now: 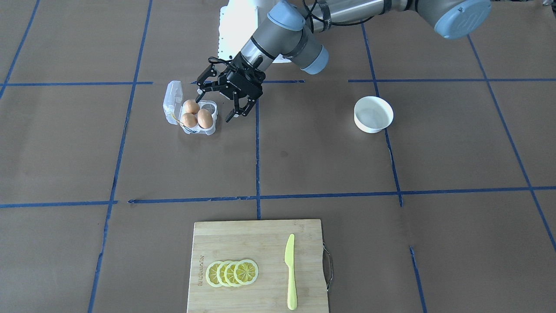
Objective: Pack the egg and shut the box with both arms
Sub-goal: 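Withdraw the left arm away while the right arm approaches the carton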
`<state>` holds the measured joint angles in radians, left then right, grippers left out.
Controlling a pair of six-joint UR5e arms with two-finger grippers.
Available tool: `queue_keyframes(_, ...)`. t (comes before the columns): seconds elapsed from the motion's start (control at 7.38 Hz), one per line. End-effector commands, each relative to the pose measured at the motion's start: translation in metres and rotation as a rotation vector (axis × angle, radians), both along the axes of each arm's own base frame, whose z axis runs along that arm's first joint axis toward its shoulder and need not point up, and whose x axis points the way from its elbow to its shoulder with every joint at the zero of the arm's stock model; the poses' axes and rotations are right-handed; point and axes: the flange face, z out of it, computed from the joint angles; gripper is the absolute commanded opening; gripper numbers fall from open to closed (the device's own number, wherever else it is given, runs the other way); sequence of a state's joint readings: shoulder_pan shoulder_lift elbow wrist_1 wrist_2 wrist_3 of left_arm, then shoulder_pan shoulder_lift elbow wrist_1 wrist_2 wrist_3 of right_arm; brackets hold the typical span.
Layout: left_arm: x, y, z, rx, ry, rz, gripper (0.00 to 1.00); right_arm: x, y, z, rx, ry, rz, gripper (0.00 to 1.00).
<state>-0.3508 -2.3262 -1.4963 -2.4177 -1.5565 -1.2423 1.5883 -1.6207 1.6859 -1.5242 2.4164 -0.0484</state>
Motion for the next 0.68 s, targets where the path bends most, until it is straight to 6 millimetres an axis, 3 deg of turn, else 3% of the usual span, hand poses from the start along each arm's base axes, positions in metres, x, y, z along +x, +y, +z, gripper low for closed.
queue_keyframes(0.0, -0.066, -0.033, -0.005, -0.071, -0.136, 0.061, 1.0, -0.041, -0.004, -0.053, -0.011, -0.021, 0.02, 1.0)
queue_keyframes(0.14, -0.097, -0.035, 0.014, -0.08, -0.151, 0.044, 1.0, -0.077, -0.002, -0.091, -0.036, -0.038, 0.028, 1.0)
queue_keyframes(0.27, -0.145, -0.048, 0.014, -0.075, -0.137, -0.006, 1.0, -0.116, 0.004, -0.119, -0.038, -0.048, -0.003, 1.0)
queue_keyframes(0.41, -0.183, -0.071, 0.026, -0.102, -0.19, -0.009, 1.0, -0.138, 0.007, -0.13, -0.039, -0.073, 0.001, 1.0)
queue_keyframes(0.54, -0.231, -0.084, 0.014, -0.089, -0.186, -0.032, 1.0, -0.173, 0.015, -0.144, -0.072, -0.136, 0.055, 1.0)
